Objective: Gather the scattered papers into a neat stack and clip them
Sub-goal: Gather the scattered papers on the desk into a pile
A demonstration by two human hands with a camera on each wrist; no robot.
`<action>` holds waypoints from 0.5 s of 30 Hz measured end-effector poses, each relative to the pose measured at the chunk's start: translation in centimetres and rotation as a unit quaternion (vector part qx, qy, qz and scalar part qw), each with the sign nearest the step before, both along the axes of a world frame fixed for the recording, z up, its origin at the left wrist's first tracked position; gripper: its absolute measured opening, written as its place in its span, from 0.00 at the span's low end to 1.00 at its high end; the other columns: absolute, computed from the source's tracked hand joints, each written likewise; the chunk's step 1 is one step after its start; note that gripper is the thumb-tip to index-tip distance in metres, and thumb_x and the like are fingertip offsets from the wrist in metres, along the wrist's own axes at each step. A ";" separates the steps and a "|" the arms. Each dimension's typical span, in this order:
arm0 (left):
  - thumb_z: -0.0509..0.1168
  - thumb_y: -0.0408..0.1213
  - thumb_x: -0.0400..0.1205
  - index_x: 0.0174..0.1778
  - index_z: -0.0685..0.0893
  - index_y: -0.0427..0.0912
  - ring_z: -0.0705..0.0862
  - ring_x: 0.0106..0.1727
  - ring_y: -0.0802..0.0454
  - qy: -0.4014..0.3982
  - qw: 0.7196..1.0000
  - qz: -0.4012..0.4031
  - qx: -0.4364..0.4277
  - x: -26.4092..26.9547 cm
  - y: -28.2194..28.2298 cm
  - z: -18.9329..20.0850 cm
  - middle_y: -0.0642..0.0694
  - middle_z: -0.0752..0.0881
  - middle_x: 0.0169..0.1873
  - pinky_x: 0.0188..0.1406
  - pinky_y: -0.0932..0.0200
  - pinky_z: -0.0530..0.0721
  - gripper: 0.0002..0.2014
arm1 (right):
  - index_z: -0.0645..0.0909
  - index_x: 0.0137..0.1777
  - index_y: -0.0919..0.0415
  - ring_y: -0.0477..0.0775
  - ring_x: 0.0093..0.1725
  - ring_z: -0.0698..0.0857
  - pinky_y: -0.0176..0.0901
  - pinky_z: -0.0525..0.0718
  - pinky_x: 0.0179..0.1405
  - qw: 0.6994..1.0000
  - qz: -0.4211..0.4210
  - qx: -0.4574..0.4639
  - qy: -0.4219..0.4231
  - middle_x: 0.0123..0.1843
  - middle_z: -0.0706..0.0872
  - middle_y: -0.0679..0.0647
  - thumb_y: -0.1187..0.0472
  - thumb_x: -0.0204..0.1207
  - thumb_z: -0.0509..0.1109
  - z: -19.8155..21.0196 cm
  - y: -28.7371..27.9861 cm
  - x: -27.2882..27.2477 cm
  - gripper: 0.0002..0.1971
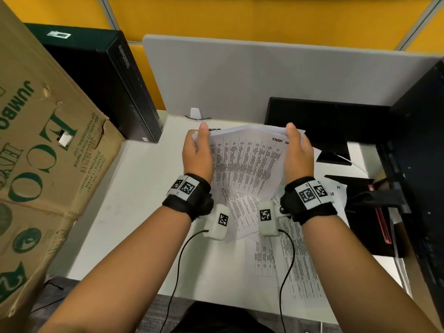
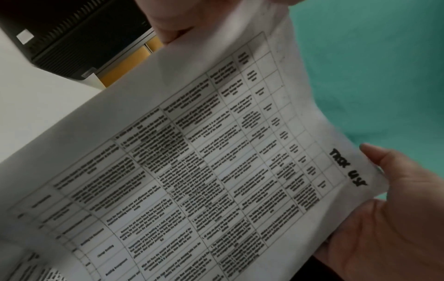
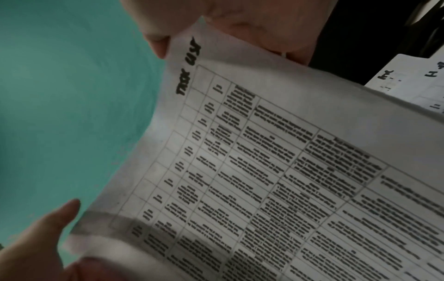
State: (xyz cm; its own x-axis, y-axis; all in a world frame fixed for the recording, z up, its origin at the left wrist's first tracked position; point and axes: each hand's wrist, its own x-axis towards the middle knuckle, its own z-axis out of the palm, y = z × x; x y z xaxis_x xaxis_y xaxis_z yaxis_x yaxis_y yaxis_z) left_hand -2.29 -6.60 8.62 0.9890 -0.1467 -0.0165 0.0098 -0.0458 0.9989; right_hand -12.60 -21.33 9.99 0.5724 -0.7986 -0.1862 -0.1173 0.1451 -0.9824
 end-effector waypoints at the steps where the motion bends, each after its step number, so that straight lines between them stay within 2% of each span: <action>1: 0.58 0.54 0.84 0.39 0.74 0.43 0.78 0.37 0.55 0.005 1.000 -0.003 -0.001 0.0 0.0 0.0 0.49 0.79 0.35 0.37 0.64 0.77 0.18 | 0.80 0.59 0.56 0.51 0.50 0.88 0.50 0.87 0.53 1.000 -0.001 -0.003 0.003 0.48 0.89 0.51 0.37 0.76 0.64 -0.1 -0.1 0.0 0.24; 3: 0.61 0.51 0.84 0.36 0.72 0.47 0.78 0.34 0.58 0.008 1.000 -0.008 -0.008 0.1 0.1 0.0 0.53 0.78 0.32 0.35 0.65 0.76 0.15 | 0.80 0.47 0.52 0.48 0.44 0.88 0.45 0.86 0.46 1.000 0.001 0.002 -0.008 0.41 0.88 0.48 0.41 0.77 0.66 0.0 -0.3 -0.1 0.15; 4: 0.61 0.50 0.84 0.35 0.71 0.47 0.77 0.32 0.60 0.007 1.000 -0.011 -0.012 0.1 0.2 0.0 0.54 0.77 0.31 0.34 0.68 0.76 0.15 | 0.79 0.44 0.51 0.48 0.43 0.88 0.45 0.84 0.45 1.000 0.001 0.009 -0.009 0.39 0.87 0.47 0.42 0.78 0.65 0.0 -0.4 -0.2 0.13; 5: 0.61 0.50 0.84 0.34 0.71 0.48 0.77 0.31 0.62 0.004 1.000 -0.016 -0.014 0.0 0.3 0.0 0.55 0.76 0.30 0.33 0.69 0.76 0.15 | 0.78 0.44 0.51 0.48 0.43 0.88 0.46 0.84 0.46 1.000 0.004 0.011 -0.004 0.39 0.87 0.47 0.41 0.79 0.64 0.0 -0.5 -0.3 0.14; 7: 0.62 0.54 0.81 0.37 0.73 0.49 0.78 0.34 0.60 -0.006 0.999 -0.038 -0.009 0.0 0.6 0.0 0.54 0.78 0.33 0.37 0.67 0.78 0.14 | 0.80 0.50 0.50 0.50 0.48 0.88 0.50 0.85 0.51 1.000 0.031 0.004 -0.003 0.44 0.88 0.48 0.37 0.76 0.64 0.1 -0.6 -0.6 0.17; 9: 0.70 0.55 0.74 0.45 0.74 0.49 0.82 0.40 0.59 -0.014 0.996 -0.085 -0.002 0.0 1.0 0.0 0.53 0.82 0.40 0.38 0.67 0.81 0.16 | 0.79 0.55 0.48 0.51 0.54 0.89 0.52 0.86 0.55 0.997 0.081 0.004 -0.011 0.53 0.89 0.50 0.39 0.68 0.75 -0.1 -0.7 -1.1 0.20; 11: 0.77 0.44 0.72 0.50 0.73 0.50 0.84 0.45 0.59 -0.013 0.991 -0.135 0.011 0.2 1.4 -0.1 0.51 0.83 0.45 0.39 0.69 0.83 0.19 | 0.77 0.59 0.48 0.51 0.57 0.89 0.52 0.87 0.55 0.993 0.118 0.004 -0.002 0.57 0.90 0.51 0.52 0.65 0.82 -0.2 -0.9 -1.6 0.23; 12: 0.77 0.38 0.72 0.50 0.72 0.51 0.84 0.45 0.59 -0.016 0.989 -0.145 0.027 0.2 1.5 -0.1 0.51 0.83 0.45 0.39 0.68 0.83 0.19 | 0.77 0.60 0.50 0.51 0.57 0.89 0.54 0.87 0.56 0.992 0.124 0.000 0.009 0.57 0.90 0.51 0.60 0.67 0.81 -0.4 -1.0 -1.7 0.23; 13: 0.75 0.34 0.74 0.48 0.73 0.52 0.83 0.43 0.60 -0.022 0.988 -0.143 0.046 0.2 1.5 -0.1 0.52 0.82 0.43 0.38 0.67 0.82 0.18 | 0.79 0.61 0.51 0.51 0.57 0.89 0.56 0.87 0.58 0.992 0.120 -0.011 0.022 0.56 0.90 0.50 0.65 0.70 0.78 -0.6 -1.1 -1.7 0.21; 15: 0.70 0.29 0.77 0.44 0.75 0.54 0.83 0.41 0.60 -0.031 0.990 -0.123 0.060 0.1 1.3 0.0 0.54 0.83 0.40 0.40 0.64 0.80 0.14 | 0.82 0.59 0.51 0.50 0.56 0.89 0.57 0.86 0.59 0.994 0.106 -0.031 0.027 0.54 0.91 0.49 0.68 0.74 0.74 -0.8 -1.0 -1.5 0.17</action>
